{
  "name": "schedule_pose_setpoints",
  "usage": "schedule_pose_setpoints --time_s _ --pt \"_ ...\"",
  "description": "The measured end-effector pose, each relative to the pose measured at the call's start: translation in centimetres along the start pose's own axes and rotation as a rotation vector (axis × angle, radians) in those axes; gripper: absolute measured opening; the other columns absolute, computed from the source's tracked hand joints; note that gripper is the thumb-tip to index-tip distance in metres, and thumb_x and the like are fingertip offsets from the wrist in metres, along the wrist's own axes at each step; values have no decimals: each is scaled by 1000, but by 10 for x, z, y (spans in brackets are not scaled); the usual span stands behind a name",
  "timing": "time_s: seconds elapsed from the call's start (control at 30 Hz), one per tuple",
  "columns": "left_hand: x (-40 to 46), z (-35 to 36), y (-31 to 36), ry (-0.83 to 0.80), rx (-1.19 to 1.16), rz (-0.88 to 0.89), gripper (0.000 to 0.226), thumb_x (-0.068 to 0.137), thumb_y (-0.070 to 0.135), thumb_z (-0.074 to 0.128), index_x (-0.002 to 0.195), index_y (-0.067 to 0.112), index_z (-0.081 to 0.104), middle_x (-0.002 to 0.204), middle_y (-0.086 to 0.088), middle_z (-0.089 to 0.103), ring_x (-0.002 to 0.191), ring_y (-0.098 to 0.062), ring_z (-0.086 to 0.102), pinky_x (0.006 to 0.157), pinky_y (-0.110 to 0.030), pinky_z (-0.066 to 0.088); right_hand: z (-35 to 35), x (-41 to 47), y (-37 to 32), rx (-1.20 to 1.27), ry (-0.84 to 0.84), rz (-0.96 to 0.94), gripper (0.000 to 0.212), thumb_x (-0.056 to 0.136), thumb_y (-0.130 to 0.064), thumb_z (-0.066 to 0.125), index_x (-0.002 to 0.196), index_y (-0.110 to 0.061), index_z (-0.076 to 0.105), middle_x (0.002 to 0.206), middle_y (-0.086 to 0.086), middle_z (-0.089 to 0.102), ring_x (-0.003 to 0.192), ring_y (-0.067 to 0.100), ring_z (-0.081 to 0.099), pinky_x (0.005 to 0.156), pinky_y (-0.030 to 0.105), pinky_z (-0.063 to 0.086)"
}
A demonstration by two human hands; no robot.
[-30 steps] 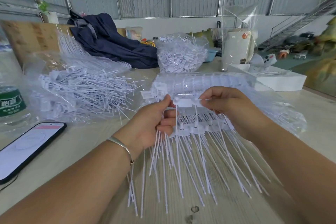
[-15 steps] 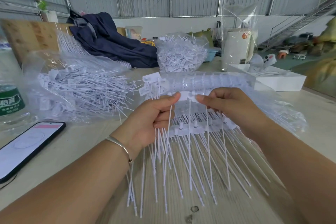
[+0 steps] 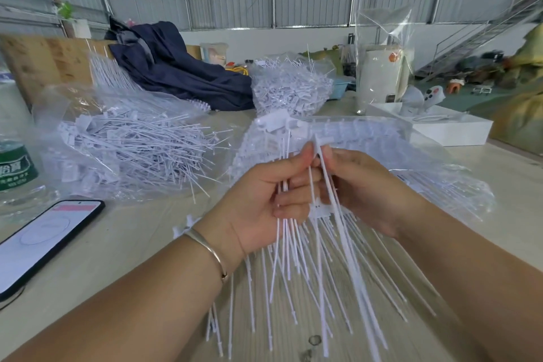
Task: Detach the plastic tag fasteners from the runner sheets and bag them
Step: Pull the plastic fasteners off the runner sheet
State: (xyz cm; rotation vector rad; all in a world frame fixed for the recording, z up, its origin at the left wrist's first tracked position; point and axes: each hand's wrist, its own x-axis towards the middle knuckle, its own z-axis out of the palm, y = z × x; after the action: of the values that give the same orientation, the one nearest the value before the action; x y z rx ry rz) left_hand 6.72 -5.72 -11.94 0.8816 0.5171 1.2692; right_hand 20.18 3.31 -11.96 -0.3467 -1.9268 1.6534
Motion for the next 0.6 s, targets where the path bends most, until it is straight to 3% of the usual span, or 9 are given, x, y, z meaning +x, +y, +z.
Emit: schedule_pose_setpoints --time_s 0.03,0.07,0.13,0.23,0.33,0.43,0.47,0.53,0.6 --pt "-1 -2 2 47 29 20 33 75 25 77 96 7 59 59 6 40 44 -4 20 33 -13 14 0 0 -1 -26 58 -21 95 53 -69 80 99 11 59 96 36 63 77 42 55 75 33 40" --pt "-2 -4 4 95 55 36 29 76 25 75 93 8 59 62 5 43 47 -4 20 34 -14 13 -1 1 -2 -47 113 -49 85 54 -63 82 90 11 58 84 36 57 70 37 48 72 35 37" --pt "-3 -9 6 193 87 38 23 76 26 72 87 10 59 68 1 53 47 -4 24 34 -14 13 -2 1 -5 -109 214 -93 55 61 -50 84 70 -4 55 68 18 42 63 24 37 64 31 32" --pt "-4 -14 6 272 117 20 17 80 27 65 78 13 57 60 2 48 39 -4 32 32 -14 13 -8 1 -3 -245 371 -166 57 63 -46 83 66 0 49 64 10 33 59 19 32 58 22 30" --pt "-2 -13 3 351 185 49 14 82 24 61 78 13 56 50 5 39 35 -4 27 31 -15 13 -11 1 -1 -397 454 -249 40 76 -30 80 69 0 56 54 -1 39 50 10 33 49 15 29" --pt "1 -17 1 510 338 100 9 86 19 63 83 13 56 46 7 35 35 -4 24 33 -16 15 -12 2 -2 -440 440 -249 6 82 -17 75 76 -14 73 56 -5 52 50 5 41 52 12 34" --pt "2 -18 1 554 368 114 11 86 17 64 84 14 54 46 7 34 35 -5 24 33 -16 16 -12 2 -2 -439 430 -248 5 82 -14 74 79 -18 76 58 -10 59 52 3 46 54 9 36" --pt "2 -22 1 600 378 128 23 85 14 67 77 18 46 45 6 32 35 -6 23 32 -16 17 -12 2 -4 -438 403 -235 14 83 -11 72 83 -23 79 71 -4 71 60 10 56 59 14 40" --pt "1 -24 2 619 393 135 31 83 12 68 70 19 41 44 6 31 34 -6 22 31 -17 17 -12 1 -7 -423 372 -220 19 83 -9 71 82 -26 80 83 15 73 75 39 62 66 27 45"
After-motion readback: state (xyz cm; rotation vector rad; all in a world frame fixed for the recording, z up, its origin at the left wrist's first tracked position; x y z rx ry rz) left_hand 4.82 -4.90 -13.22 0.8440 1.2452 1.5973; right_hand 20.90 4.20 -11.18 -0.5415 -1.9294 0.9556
